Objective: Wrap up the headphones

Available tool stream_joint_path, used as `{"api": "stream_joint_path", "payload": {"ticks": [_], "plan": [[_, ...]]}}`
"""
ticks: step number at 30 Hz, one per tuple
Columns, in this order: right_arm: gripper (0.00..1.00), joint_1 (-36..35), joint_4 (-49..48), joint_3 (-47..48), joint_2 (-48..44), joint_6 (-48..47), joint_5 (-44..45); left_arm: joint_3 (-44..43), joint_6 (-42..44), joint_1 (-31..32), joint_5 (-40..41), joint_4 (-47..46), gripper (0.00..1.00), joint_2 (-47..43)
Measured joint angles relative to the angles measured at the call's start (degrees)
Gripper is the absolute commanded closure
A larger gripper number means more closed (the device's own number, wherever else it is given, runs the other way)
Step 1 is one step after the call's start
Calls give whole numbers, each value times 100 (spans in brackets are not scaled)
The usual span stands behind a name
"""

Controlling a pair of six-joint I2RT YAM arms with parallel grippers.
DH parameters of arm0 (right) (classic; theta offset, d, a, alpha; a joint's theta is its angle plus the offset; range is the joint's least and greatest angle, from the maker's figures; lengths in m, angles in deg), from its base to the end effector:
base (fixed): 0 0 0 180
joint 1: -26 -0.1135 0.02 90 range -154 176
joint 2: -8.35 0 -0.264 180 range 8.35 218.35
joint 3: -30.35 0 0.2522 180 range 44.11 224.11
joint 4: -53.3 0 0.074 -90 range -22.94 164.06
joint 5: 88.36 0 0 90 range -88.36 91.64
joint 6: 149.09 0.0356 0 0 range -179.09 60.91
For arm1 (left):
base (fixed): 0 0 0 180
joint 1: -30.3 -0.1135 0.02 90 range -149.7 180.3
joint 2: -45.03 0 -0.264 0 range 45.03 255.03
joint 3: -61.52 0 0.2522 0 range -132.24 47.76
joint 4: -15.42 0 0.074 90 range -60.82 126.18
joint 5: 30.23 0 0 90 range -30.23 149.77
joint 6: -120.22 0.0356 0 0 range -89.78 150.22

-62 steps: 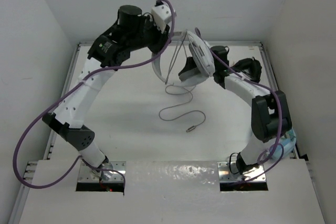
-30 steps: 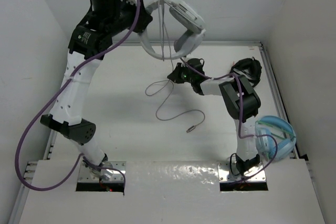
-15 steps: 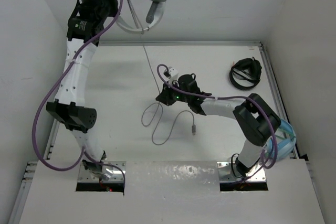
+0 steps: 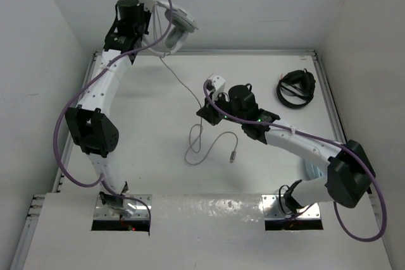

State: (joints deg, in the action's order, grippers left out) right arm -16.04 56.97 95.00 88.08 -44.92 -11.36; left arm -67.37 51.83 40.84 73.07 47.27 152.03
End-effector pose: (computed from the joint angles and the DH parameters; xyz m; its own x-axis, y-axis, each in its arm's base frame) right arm 0.2318 0.2198 0.2727 -0.4299 -0.0665 -0.9004 -0.7276 0.6160 0.3019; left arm 0.4323 -0.0721 0.4412 -0.1746 0.3970 -0.9010 0.0210 0.9164 0.3997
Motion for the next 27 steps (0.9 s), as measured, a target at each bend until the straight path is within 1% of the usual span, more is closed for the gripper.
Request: {"api": "stream_joint_path", "payload": {"ticks": [2,5,9,11,14,18,22,27], "plan": [[100,4,492,437,-26,-267,321,409,267,76,-63,-24,100,-57],[100,55,896,999,-31,-667,743,1285,726,328,-76,-7,100,-321],[100,341,1204,1320,-105,-1019,1263,2562,1572,984,-114,31,100,-841],[100,597,1362,1427,-109,-1126,1495,2962,1902,1266,-280,177,100,-1078],[100,1036,1626,1541,-138,-1217,1786,3237,2245,1543,-654,323,100,-1388],[100,1443,1978,1622,-212,-1421,2035,3480,2627,1572,-861,85,100,-1912],[100,1484,2210,1773,-243,-1665,2004,3792,3082,1718,-1169,-173,100,-2455],[100,1484,2337,2072,-254,-1858,1617,3941,3364,2096,-1853,13,100,-2758]]}}
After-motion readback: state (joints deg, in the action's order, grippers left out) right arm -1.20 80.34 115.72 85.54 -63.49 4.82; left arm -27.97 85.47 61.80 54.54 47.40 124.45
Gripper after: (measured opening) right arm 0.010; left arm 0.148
